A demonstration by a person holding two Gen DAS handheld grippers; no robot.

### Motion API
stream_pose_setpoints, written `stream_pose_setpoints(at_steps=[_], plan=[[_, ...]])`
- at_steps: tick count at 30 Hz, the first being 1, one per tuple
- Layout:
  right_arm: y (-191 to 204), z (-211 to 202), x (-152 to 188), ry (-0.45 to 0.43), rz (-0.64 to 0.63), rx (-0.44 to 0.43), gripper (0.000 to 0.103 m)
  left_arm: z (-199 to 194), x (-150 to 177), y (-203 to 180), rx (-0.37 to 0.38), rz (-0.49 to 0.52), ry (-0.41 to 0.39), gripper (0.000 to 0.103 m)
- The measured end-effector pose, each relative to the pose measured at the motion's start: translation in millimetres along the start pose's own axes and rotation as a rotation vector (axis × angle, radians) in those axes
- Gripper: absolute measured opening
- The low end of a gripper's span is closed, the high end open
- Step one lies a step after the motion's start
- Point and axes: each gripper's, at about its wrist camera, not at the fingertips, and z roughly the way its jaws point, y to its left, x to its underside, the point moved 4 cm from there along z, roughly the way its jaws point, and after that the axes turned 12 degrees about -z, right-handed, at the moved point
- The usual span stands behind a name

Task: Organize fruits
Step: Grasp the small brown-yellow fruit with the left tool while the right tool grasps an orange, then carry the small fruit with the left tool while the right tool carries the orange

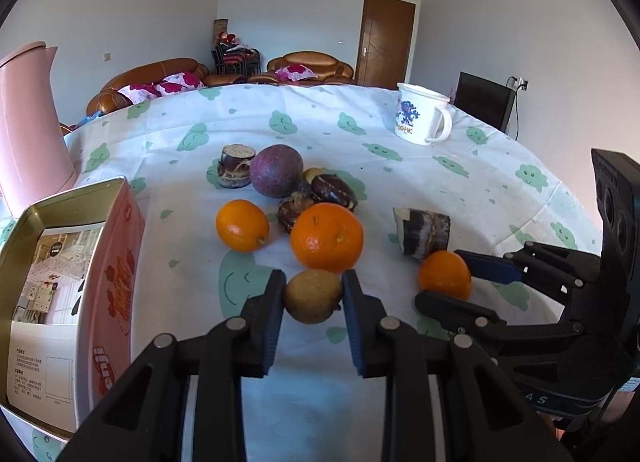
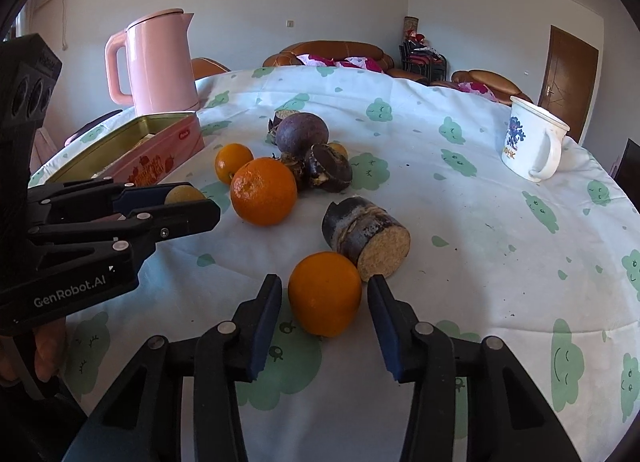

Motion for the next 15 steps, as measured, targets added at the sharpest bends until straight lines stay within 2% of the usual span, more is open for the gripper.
stream_pose_setpoints(at_steps=[1, 15], plan=[[0, 1, 1, 0.004, 0.002, -0.006, 0.038, 0, 0, -1, -0.002, 0.005, -0.002, 0.03], [4, -15, 0, -0.11, -0.019, -0.021, 0.037, -7, 1, -1, 0.005, 0.001, -0.044, 0.03]])
